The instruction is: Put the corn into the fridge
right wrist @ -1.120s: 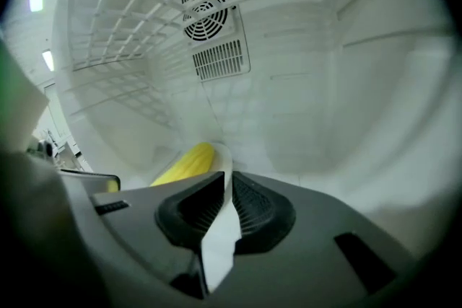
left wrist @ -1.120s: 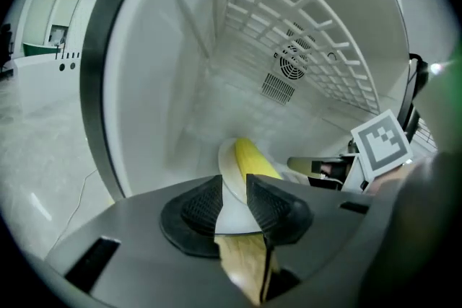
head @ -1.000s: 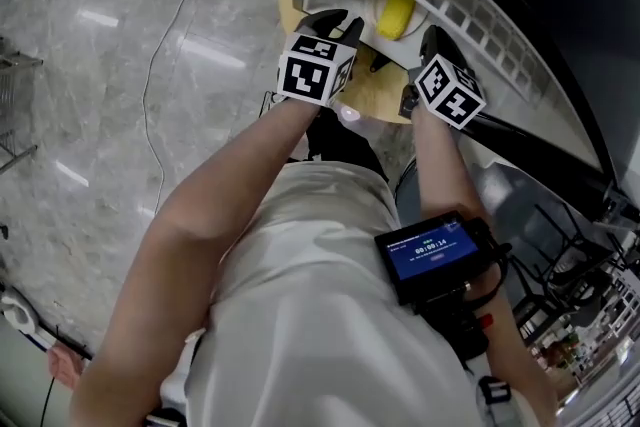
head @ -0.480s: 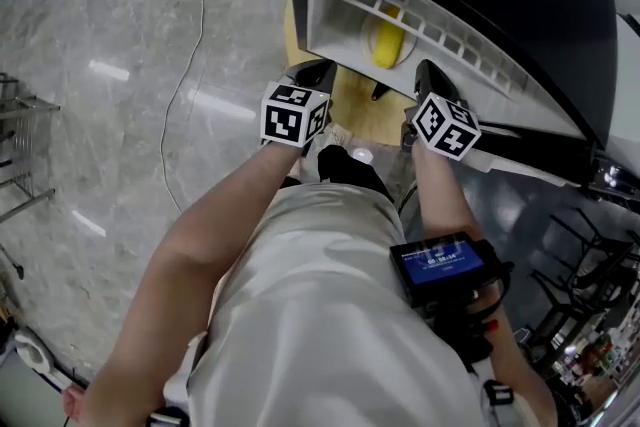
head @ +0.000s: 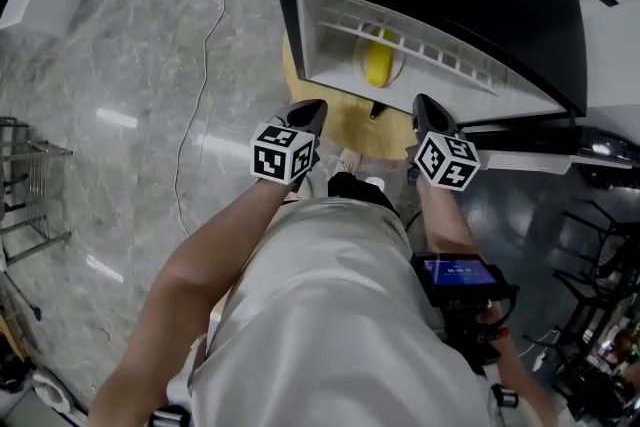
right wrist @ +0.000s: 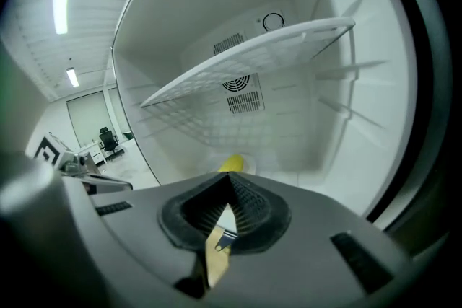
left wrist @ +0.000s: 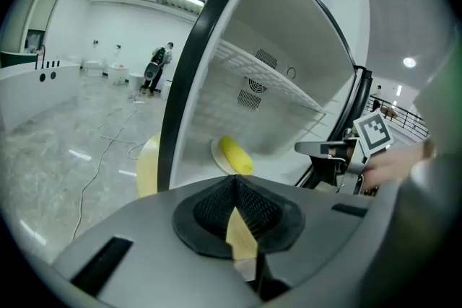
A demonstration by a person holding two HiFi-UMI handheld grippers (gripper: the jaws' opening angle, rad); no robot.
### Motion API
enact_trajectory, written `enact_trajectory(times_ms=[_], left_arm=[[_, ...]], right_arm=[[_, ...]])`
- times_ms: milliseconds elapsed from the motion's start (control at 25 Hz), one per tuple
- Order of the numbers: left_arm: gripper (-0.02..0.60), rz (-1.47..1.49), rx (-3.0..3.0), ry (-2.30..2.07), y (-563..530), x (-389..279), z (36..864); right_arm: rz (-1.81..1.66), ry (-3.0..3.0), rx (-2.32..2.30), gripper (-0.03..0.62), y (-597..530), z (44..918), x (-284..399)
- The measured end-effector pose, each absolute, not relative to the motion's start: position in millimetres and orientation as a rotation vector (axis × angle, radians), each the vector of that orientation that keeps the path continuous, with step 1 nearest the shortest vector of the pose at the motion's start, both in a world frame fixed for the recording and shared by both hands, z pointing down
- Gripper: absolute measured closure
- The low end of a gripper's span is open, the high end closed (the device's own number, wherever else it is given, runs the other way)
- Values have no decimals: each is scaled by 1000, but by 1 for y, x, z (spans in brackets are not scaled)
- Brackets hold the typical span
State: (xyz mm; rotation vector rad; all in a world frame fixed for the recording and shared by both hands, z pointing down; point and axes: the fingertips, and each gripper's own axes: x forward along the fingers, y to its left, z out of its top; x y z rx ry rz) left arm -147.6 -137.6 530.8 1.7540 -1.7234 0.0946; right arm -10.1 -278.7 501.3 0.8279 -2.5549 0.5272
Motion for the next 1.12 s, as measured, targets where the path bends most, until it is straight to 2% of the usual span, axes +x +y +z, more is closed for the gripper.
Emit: enact_trajectory(times_ms=[640,1120], left_arm=[[574,69,2041,-1706,-133,-120,452],[574,60,2107,-1639,-119,-97,448]], right_arm=[[511,-2707,778,586,-222,440,6],[466,-2731,779,588,-189,426,16]])
